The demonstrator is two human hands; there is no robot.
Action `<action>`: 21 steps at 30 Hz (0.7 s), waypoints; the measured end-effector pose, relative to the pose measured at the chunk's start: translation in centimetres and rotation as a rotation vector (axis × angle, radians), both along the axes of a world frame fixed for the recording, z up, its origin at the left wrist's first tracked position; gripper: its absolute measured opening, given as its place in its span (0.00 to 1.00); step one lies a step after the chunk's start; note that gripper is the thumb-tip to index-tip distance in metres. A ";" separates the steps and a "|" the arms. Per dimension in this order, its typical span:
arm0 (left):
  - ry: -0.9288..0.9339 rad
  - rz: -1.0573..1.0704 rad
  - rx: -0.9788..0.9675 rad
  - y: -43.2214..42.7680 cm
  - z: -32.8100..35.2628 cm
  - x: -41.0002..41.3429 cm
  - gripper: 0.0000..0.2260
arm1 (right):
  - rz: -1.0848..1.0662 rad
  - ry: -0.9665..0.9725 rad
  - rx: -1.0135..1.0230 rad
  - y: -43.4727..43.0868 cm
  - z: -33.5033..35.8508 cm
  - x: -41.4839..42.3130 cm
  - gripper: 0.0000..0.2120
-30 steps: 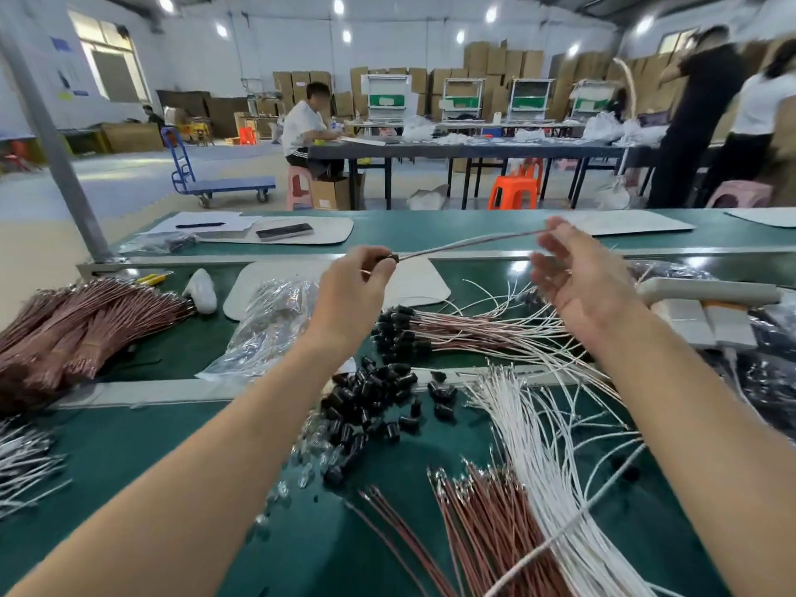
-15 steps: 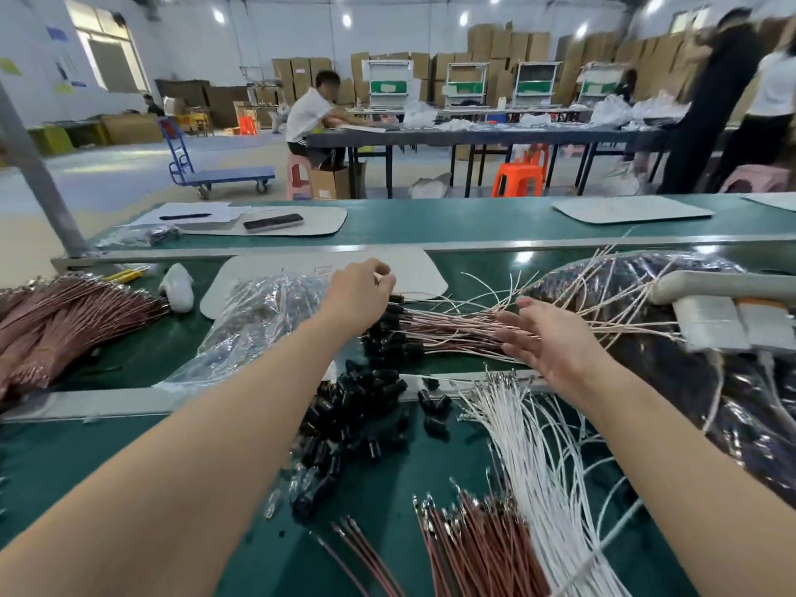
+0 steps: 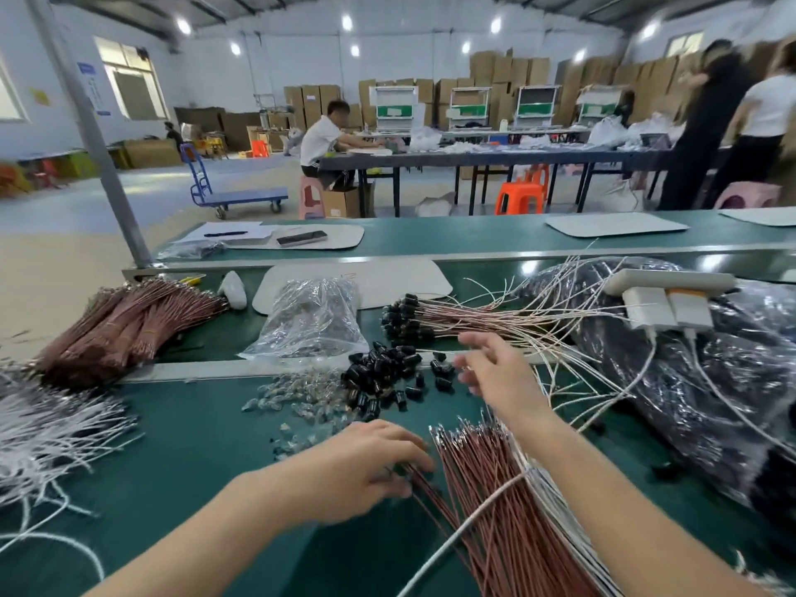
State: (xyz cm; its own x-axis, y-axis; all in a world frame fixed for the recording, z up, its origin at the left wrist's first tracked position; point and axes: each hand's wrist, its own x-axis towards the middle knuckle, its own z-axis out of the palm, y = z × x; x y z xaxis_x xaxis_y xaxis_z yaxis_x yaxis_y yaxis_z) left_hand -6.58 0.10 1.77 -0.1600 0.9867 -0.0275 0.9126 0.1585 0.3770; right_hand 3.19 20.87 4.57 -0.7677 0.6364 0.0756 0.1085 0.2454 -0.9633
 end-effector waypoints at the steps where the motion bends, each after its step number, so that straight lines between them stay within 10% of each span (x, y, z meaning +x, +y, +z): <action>1: 0.057 -0.012 0.003 -0.3 -0.5 0.3 0.16 | 0.002 -0.025 0.065 -0.9 -0.5 0.4 0.11; 12: 0.161 0.350 0.342 -0.6 -4.6 3.4 0.11 | -0.041 -0.219 0.785 -6.1 -6.2 2.3 0.13; 21: 0.285 0.475 0.667 -2.9 -3.1 1.7 0.05 | -0.063 -0.138 0.636 -4.1 -4.2 -0.4 0.12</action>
State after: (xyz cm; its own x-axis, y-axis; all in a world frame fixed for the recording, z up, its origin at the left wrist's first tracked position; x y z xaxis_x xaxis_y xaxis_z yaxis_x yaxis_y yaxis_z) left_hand -4.92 -2.78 -1.33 -0.4723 0.6091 0.6371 0.8795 0.3741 0.2942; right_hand 2.82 16.75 0.38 -0.7601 0.5439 0.3556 0.2536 0.7521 -0.6083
